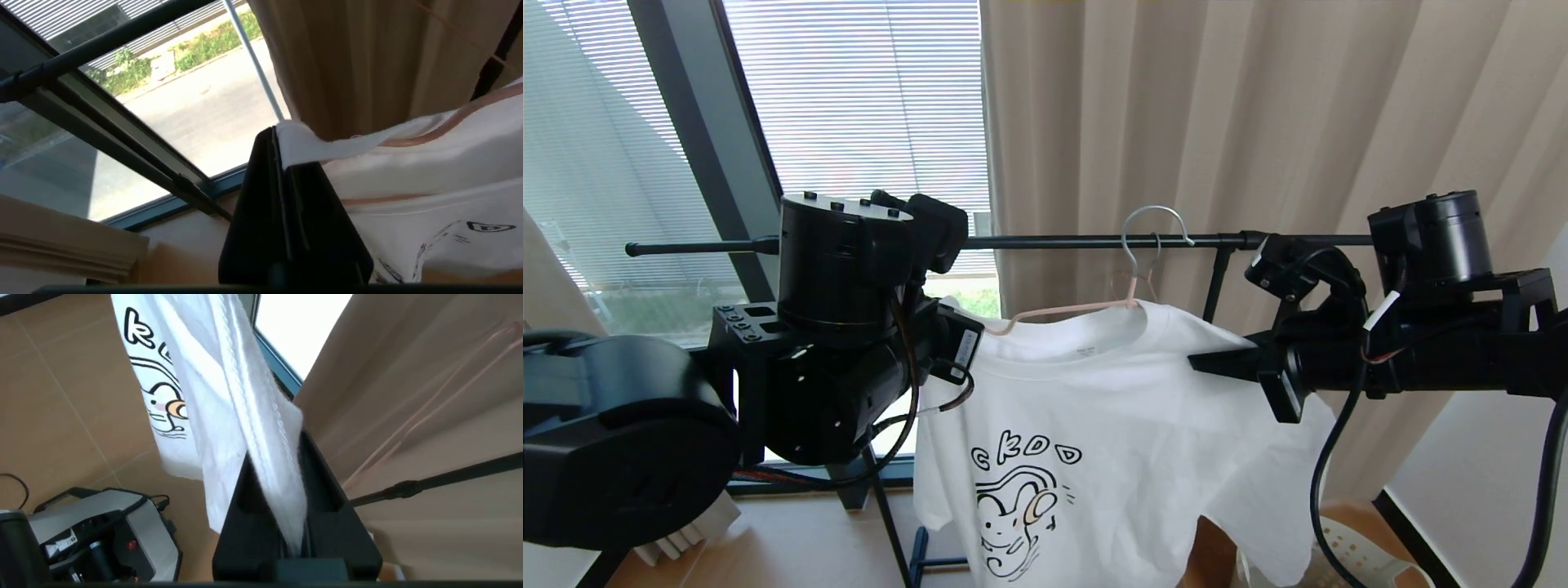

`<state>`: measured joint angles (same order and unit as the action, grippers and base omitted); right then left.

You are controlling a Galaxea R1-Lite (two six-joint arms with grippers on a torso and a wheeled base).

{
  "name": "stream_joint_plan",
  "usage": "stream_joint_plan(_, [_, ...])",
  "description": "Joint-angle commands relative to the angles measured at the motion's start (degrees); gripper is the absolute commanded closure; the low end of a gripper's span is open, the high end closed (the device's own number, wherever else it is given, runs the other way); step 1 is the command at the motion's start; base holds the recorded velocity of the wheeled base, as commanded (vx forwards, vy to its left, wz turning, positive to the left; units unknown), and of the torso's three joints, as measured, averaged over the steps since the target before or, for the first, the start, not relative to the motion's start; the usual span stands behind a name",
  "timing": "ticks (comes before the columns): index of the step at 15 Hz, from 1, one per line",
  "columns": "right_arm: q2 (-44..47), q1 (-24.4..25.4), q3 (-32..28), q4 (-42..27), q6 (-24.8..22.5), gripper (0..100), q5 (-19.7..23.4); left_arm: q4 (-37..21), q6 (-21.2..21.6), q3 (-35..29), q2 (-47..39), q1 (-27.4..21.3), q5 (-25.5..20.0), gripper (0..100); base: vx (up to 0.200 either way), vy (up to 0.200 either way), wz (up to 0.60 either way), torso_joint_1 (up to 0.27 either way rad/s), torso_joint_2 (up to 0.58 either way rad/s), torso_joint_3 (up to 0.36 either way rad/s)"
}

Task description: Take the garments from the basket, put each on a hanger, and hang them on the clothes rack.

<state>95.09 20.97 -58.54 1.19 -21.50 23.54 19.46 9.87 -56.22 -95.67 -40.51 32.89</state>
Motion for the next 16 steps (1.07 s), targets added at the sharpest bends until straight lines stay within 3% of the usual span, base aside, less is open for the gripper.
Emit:
stream_joint_plan(1, [1.3, 0.5, -0.2, 0.0, 0.0, 100, -1.1, -0.1, 0.0, -0.6, 0.5, -1.2, 0.1, 100, 0.000, 0.000, 0.00, 0.000, 0.00, 0.000])
stream_joint_plan(3, [1.6, 0.7, -0.2, 0.1, 0.0, 100, -1.3, -1.3, -0.1, -1.3, 0.5, -1.9, 0.1, 100, 0.000, 0.000, 0.00, 0.000, 0.00, 0.000])
stream_joint_plan(6, [2.6, 0.9, -0.3, 0.1, 0.0, 100, -5.2, -1.6, -0.2, -1.6, 0.7, -1.8, 0.1, 100, 0.000, 0.000, 0.00, 0.000, 0.00, 0.000])
stream_joint_plan(10, [4.8, 1.6, 2.1, 7.2, -0.3, 100, -14.6, -2.1, -0.1, -2.2, 1.2, -0.8, 0.5, 100, 0.000, 0.000, 0.00, 0.000, 0.00, 0.000])
stream_joint_plan(13, [4.8, 1.7, 2.6, 7.9, -0.4, 100, -15.4, -2.2, -0.1, -1.9, 1.3, 0.3, 0.7, 100, 0.000, 0.000, 0.00, 0.000, 0.00, 0.000])
stream_joint_plan(16, [7.5, 3.6, 2.5, 10.0, -0.1, 100, -18.2, -2.2, -0.1, -2.9, 1.5, -2.3, 0.7, 100, 0.000, 0.000, 0.00, 0.000, 0.00, 0.000])
